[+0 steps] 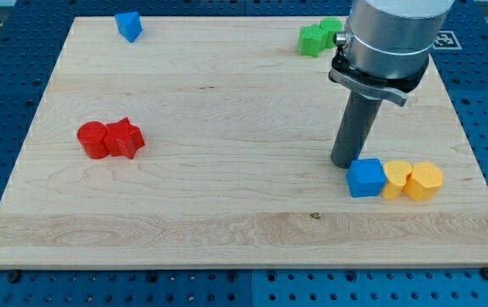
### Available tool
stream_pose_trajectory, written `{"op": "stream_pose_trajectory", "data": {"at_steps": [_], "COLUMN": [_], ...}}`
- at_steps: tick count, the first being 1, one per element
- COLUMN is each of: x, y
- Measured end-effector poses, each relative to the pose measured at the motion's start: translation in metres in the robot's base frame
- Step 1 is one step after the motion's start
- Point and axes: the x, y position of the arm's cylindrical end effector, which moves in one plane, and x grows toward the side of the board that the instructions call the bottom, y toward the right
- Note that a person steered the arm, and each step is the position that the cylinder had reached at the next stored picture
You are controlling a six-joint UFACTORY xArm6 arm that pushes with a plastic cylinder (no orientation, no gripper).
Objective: Slide the blue triangle slightly right
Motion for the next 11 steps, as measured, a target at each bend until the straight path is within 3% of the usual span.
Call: {"op": "stream_pose_trajectory", "data": {"at_steps": [1,2,4,7,8,11], "x": [-0.001,-0.029,-0.113,-0.261,-0.297,-0.305], "y": [0.000,-0.032,-0.162,-0.422,-0.428,-0.364]}}
